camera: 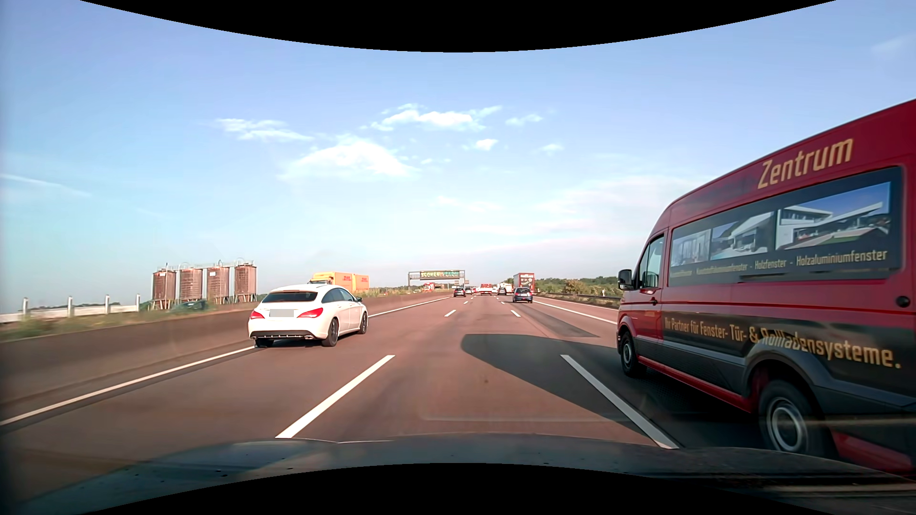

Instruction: Follow the waypoints while adhering to traffic rules and regulations

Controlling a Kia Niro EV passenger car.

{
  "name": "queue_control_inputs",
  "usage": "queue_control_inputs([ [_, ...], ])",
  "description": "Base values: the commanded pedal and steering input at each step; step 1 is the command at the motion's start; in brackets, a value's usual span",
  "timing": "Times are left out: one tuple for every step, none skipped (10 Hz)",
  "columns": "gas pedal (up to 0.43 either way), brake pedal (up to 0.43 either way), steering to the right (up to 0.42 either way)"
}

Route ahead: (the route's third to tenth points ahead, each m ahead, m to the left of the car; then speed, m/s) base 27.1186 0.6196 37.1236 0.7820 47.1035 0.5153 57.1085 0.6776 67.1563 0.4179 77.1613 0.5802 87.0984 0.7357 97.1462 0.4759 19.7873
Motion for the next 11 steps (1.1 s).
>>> queue_control_inputs([
  [0.157, 0.0, -0.004],
  [0.15, 0.0, -0.004],
  [0.138, 0.0, -0.004],
  [0.13, 0.0, -0.004],
  [0.118, 0.0, -0.004],
  [0.118, 0.0, -0.004],
  [0.118, 0.0, -0.004],
  [0.118, 0.0, -0.004],
  [0.118, 0.0, -0.004],
  [0.118, 0.0, -0.004],
  [0.118, 0.0, -0.004],
])
